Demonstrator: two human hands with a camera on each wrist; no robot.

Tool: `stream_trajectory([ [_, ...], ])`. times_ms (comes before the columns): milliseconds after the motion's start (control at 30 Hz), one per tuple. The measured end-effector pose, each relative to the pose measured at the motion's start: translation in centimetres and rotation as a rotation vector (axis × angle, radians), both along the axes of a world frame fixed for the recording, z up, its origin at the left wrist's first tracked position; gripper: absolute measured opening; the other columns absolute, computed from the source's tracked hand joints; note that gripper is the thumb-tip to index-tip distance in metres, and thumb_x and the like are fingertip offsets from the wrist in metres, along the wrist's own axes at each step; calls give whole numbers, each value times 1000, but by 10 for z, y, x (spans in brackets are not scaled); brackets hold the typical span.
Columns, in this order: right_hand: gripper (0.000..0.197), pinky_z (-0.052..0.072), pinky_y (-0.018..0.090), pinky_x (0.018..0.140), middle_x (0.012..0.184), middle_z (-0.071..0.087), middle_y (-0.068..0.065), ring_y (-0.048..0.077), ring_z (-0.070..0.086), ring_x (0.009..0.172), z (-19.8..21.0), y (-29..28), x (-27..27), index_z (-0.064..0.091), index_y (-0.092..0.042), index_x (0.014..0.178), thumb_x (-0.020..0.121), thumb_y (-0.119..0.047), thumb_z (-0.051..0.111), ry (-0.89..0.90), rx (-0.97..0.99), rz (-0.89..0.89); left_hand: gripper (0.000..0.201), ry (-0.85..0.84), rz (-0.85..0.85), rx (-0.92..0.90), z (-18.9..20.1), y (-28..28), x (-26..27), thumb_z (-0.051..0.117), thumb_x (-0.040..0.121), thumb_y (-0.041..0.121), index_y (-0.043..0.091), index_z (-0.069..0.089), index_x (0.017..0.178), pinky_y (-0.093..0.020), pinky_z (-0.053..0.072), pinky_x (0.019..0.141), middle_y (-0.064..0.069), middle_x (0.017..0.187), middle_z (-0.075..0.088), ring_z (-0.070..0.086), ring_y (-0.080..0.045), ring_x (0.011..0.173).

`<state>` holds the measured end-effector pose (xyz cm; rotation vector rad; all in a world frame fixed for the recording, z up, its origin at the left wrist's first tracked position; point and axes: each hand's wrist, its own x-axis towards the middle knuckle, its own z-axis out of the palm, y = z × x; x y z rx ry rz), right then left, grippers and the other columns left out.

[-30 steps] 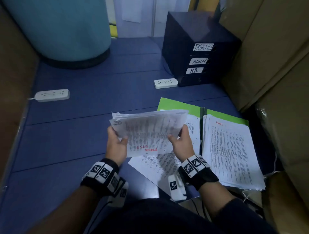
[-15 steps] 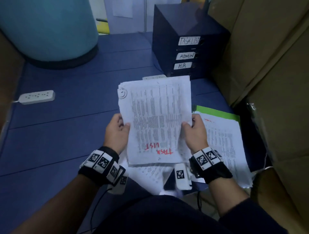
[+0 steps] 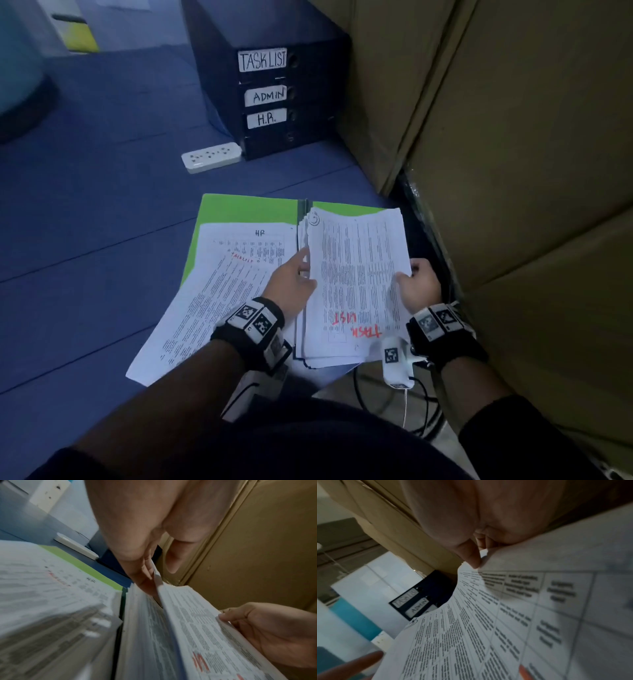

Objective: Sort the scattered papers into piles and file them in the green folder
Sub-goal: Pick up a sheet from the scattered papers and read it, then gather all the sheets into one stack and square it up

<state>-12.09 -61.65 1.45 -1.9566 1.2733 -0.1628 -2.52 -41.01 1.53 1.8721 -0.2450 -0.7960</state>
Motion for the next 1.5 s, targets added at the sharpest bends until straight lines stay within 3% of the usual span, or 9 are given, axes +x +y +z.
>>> stream_trajectory([
  [100, 38, 41, 31, 75, 115, 60, 13, 30, 57, 94, -9, -8, -1, 50, -7, 124, 89, -20, 59, 117, -5, 50, 58, 8, -39, 55, -8, -2, 2, 51, 93, 8, 21, 33, 147, -20, 45, 83, 0, 139, 47, 54, -7, 100],
  [200, 46, 35, 45, 97, 131, 48, 12, 33, 45, 119, -4, -3, 10, 49, -12, 128, 88, -31, 62, 216, -188, 132, 48, 37, 56, 24, -13, 13, 10, 50, 93, 4, 20, 45, 138, -30, 46, 97, -3, 140, 47, 54, -15, 115],
  [333, 36, 31, 42, 101, 130, 49, 5, 27, 44, 123, 12, 30, 47, 56, -17, 121, 88, -31, 60, 111, -217, 412, 40, -4, 186, 33, -21, 59, 31, 50, 92, 0, 17, 51, 129, -31, 49, 84, -10, 136, 51, 53, -20, 123],
  [600, 54, 33, 40, 102, 135, 43, 5, 26, 42, 124, 6, 134, 144, 45, -15, 133, 86, -31, 66, 224, -243, 984, 52, -192, 255, 546, -46, 149, 65, 67, 80, 9, 4, 51, 130, -38, 38, 99, -17, 128, 52, 48, -35, 119],
  [800, 53, 34, 45, 102, 136, 43, 9, 31, 42, 125, -23, 170, 208, 42, -14, 135, 86, -17, 63, 435, -272, 985, 74, -168, 80, 799, -73, 173, 62, 73, 75, 35, 19, 39, 139, -46, 38, 101, -14, 134, 43, 41, -36, 122],
  [933, 50, 33, 48, 101, 137, 40, 8, 31, 37, 127, -38, 170, 235, 42, -12, 132, 86, -15, 61, 473, -304, 964, 70, -101, 37, 800, -77, 187, 66, 69, 82, 34, 23, 32, 141, -48, 44, 95, -11, 135, 35, 50, -37, 116],
  [1167, 95, 24, 59, 106, 142, 38, 7, 31, 34, 133, -51, 154, 238, 34, -17, 138, 65, -66, 72, 697, -370, 1068, 60, -142, 40, 802, -79, 197, 75, 71, 77, 40, 27, 45, 130, -48, 43, 95, -7, 125, 39, 36, -32, 119],
  [1367, 68, 42, 44, 97, 135, 49, 7, 29, 49, 121, -47, 165, 233, 45, -19, 137, 77, -27, 77, 686, -194, 1182, 63, -116, 41, 749, -83, 193, 75, 72, 77, 34, 21, 44, 132, -47, 42, 96, -10, 125, 37, 41, -36, 117],
  [1500, 17, 44, 29, 77, 105, 64, 4, 24, 58, 97, -34, 172, 226, 63, -17, 97, 86, -4, 61, 500, -119, 1285, 67, -84, 78, 664, -79, 198, 74, 72, 78, 34, 20, 41, 136, -43, 41, 97, -12, 125, 44, 46, -35, 116],
])
